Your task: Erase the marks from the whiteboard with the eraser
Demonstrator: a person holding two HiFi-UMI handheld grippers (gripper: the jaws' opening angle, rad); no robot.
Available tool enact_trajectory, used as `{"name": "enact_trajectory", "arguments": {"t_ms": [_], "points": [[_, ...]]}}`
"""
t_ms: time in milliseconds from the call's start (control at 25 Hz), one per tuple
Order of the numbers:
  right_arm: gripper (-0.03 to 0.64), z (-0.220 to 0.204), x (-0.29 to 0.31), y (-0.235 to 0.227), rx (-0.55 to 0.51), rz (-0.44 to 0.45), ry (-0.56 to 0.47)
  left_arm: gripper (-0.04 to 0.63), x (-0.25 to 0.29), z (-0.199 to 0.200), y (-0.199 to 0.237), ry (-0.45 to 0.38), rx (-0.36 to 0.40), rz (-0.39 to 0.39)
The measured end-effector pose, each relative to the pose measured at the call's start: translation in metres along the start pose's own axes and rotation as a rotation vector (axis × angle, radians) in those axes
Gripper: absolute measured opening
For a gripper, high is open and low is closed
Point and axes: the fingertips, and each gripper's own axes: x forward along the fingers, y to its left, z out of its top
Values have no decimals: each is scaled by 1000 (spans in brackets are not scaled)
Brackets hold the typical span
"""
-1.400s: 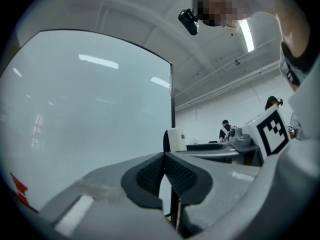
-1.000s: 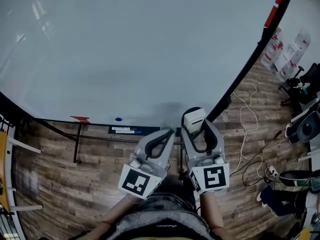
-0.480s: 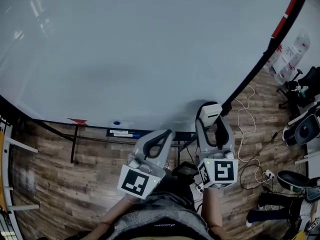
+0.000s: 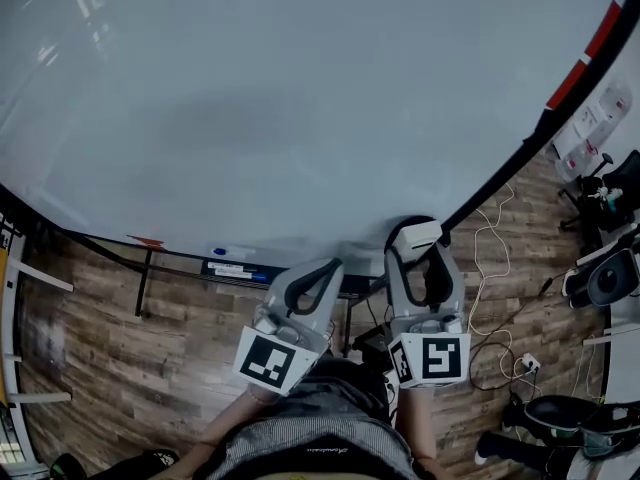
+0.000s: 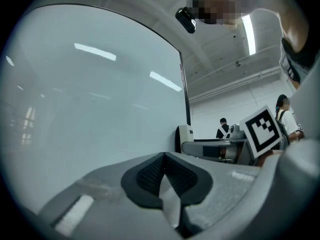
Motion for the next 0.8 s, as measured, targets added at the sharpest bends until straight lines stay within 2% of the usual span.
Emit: {"name": "enact_trajectory", "arguments": {"t_ms": [320,440,560,680,800], "points": [[238,3,0,5,15,46,-66,3,0,-13,10,6,-21,75],[238,3,12,30,18,60,-81,3,-14,-18,31,16,-37,87],[238,2,24,47,-12,39,-77,3,-21,-22,50,30,-34,98],[238,4,15,28,-41,-3,-79,3,-9,-22,32,34,-32,92],[238,3,17,35,-45,-26,-77,3,-10,-24,35,41,-45,74]]}}
